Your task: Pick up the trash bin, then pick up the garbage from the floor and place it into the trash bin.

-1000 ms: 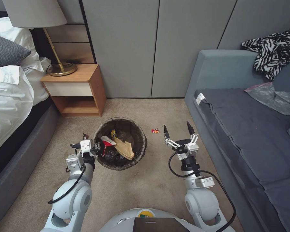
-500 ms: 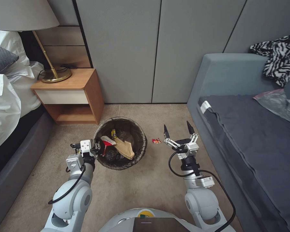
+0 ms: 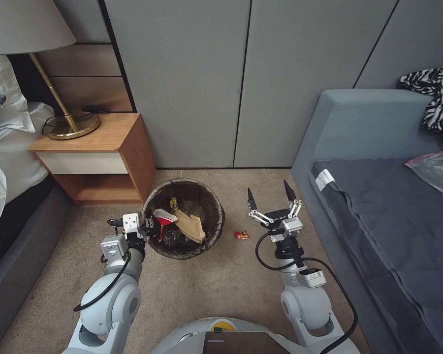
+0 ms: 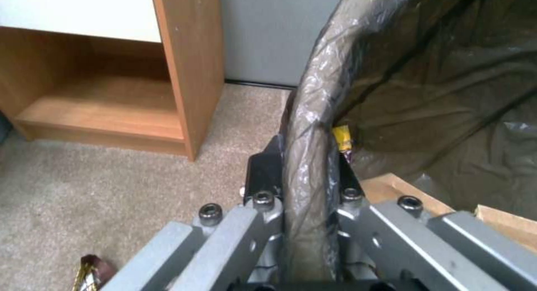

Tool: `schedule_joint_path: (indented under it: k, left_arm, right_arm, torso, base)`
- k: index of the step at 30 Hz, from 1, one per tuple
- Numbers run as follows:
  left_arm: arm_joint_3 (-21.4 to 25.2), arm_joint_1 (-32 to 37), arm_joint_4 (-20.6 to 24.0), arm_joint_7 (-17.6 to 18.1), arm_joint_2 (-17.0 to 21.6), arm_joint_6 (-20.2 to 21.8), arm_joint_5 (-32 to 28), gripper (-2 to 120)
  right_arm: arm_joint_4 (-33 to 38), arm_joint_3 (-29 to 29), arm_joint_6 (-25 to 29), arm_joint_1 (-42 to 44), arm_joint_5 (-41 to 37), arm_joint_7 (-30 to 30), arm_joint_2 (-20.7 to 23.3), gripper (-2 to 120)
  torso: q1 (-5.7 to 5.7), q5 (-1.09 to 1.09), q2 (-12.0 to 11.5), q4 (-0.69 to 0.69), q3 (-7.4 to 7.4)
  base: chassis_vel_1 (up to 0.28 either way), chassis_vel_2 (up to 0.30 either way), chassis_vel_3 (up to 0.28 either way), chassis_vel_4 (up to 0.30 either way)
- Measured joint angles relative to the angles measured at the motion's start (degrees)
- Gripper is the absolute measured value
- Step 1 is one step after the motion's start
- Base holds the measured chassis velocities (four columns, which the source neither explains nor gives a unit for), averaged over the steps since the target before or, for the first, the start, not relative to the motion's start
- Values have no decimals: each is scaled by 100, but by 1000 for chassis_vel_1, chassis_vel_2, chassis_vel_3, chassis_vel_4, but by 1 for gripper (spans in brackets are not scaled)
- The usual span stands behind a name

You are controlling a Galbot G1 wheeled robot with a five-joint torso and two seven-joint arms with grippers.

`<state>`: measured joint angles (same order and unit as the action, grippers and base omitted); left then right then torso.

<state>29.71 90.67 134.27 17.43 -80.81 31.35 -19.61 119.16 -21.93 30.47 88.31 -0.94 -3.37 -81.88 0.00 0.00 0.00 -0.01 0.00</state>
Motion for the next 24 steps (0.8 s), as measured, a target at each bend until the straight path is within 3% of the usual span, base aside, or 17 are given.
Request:
schedule_joint_path:
  k: [10, 12, 24]
  left_arm:
    - [17, 0, 21, 4, 28, 16, -2, 4]
    - [16, 2, 29, 5, 32, 17, -3, 4]
    - [44, 20, 80, 6, 54, 21, -12, 4]
  right_arm:
    - [101, 45, -346, -78, 61, 130, 123, 100]
    - [177, 59, -843, -98, 43, 279, 237, 100]
    - [31, 158, -2079, -426, -687, 244, 579, 100]
  torso:
    - [0, 0, 0, 2, 0]
    - [0, 0, 0, 1, 0]
    - [0, 0, 0, 1, 0]
  base:
    - [4, -4, -6, 3]
    - [0, 0, 0, 0]
    - [0, 0, 0, 0]
